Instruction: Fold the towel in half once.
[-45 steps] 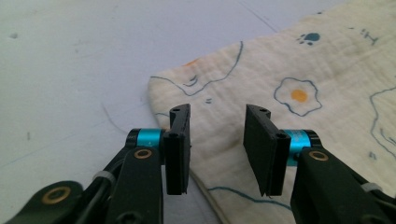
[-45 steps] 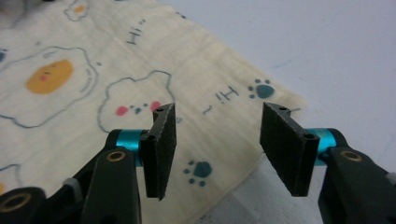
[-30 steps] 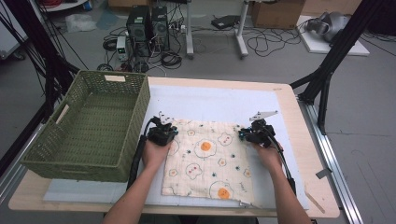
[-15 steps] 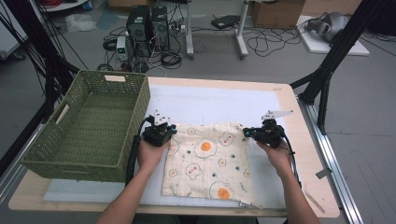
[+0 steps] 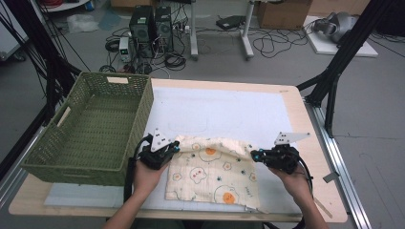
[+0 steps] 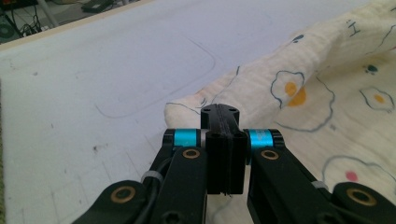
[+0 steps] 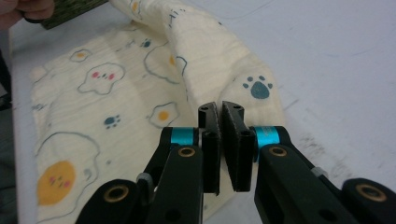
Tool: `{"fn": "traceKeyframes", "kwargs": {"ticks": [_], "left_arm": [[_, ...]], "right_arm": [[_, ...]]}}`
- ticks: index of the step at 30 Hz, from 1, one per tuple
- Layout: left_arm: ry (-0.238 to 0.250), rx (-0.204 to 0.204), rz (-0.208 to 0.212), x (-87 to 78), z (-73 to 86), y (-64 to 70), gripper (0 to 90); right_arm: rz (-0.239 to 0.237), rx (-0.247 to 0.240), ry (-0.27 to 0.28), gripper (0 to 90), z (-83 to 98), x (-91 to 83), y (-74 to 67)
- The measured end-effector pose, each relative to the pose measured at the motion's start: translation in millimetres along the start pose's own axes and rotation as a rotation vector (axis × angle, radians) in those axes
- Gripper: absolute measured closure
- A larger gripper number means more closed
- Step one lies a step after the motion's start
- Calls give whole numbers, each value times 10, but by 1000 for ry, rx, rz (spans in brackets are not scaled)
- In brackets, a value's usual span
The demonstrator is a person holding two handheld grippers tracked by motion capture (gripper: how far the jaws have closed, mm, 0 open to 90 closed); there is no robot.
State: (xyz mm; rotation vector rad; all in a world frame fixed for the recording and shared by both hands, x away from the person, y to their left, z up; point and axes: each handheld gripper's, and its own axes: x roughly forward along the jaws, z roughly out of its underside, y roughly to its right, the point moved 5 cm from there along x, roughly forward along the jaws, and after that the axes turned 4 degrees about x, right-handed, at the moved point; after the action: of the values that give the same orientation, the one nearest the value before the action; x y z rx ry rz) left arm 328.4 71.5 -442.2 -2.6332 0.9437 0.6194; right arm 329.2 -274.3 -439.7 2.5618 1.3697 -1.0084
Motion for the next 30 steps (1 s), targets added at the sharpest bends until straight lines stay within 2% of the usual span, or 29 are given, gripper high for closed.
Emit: {"fn": "traceKeyframes", "kwargs": {"ticks": [3, 10, 12, 15, 18, 22, 25, 26, 28, 30], "left_arm": [[-13, 16, 4, -70, 102, 65, 892], [-58, 25, 44, -156, 285, 170, 883], [-63, 5, 61, -169, 294, 171, 774], [-46, -8, 61, -189, 241, 149, 673], [-36, -10, 63, -171, 174, 114, 633], [-47, -28, 60, -70, 128, 65, 567], [-84, -50, 58, 42, 149, 24, 510], [-95, -59, 69, 75, 158, 18, 498], [-120, -67, 81, 124, 177, 9, 505], [-120, -65, 106, 145, 180, 21, 644]], "right_arm": [[-13, -5, -9, 859, 95, -16, -66], [-33, 7, -82, 829, 349, 13, -142], [-38, 9, -76, 771, 341, -18, -156], [-37, 17, -27, 689, 257, -99, -153], [-34, 28, 3, 619, 173, -135, -140], [-28, 28, -8, 532, 107, -42, -108], [-29, 28, -36, 515, 110, 63, -81], [-29, 26, -46, 515, 114, 94, -72], [-35, 30, -70, 530, 128, 156, -57], [-45, 26, -98, 598, 148, 195, -53]]}}
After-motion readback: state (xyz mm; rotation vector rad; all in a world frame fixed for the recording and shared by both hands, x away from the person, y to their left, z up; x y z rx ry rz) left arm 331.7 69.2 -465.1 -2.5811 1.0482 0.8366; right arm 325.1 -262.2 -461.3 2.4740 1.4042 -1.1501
